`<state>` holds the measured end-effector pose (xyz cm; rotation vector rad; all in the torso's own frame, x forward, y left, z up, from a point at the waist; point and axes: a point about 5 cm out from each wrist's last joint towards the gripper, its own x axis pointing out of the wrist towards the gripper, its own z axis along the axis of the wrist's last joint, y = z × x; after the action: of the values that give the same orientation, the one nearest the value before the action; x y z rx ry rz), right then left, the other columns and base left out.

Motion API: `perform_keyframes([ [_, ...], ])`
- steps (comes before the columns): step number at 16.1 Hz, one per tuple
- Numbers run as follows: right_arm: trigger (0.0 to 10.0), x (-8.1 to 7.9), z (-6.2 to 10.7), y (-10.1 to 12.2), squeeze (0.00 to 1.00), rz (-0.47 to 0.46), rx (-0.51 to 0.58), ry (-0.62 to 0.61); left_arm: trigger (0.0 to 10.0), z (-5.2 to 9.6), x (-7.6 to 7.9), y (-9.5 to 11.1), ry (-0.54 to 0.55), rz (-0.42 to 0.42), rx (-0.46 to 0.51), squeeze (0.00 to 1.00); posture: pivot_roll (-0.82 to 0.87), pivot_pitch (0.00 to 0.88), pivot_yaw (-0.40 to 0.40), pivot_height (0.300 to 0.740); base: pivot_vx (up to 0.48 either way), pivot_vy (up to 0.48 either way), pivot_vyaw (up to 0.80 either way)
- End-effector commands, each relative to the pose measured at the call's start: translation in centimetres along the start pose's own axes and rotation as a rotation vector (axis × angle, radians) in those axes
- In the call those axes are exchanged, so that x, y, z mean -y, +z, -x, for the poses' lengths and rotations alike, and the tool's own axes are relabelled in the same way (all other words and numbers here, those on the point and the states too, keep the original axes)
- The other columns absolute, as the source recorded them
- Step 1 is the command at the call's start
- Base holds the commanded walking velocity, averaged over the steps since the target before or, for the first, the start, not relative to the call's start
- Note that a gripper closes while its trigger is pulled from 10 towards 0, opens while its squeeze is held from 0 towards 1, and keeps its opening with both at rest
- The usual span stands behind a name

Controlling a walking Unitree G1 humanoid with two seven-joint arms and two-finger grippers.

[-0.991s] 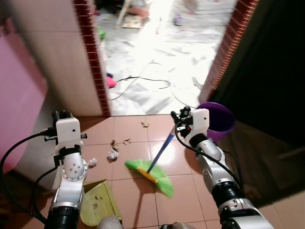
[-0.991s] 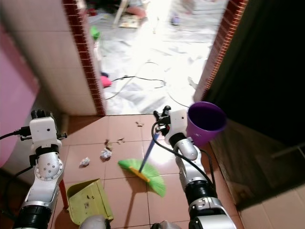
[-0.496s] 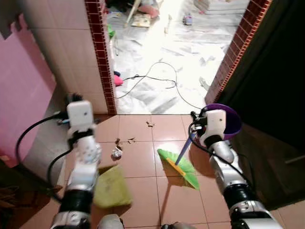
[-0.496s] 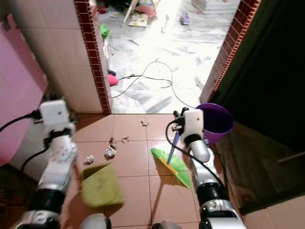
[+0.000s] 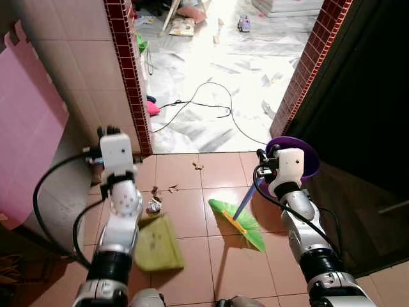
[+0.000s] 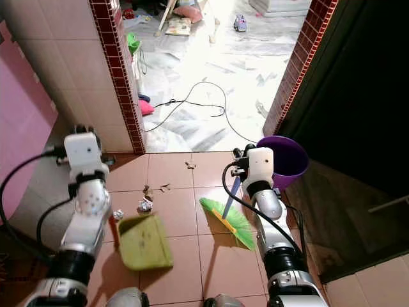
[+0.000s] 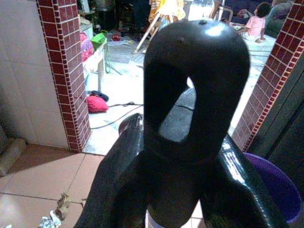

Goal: Sweep floor

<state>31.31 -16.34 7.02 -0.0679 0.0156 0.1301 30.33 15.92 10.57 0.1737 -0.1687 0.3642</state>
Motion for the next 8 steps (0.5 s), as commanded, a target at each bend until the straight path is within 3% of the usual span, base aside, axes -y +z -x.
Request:
perform_keyframes([
  [1,10.0,0.3,0.0,0.1,0.00,0.003,-0.006,-0.017,10.0,-0.3,0.3,0.9,-0.010,0.014,0.035,0.00,-0.04,0.000,-0.017,0.740,0.000,0.000,0.00],
  [8,10.0,0.7,0.0,0.0,0.00,-0.007,-0.010,-0.031,10.0,-1.5,0.4,1.6,-0.004,0.018,0.058,0.00,-0.06,0.000,-0.004,0.740,0.000,0.000,0.00],
])
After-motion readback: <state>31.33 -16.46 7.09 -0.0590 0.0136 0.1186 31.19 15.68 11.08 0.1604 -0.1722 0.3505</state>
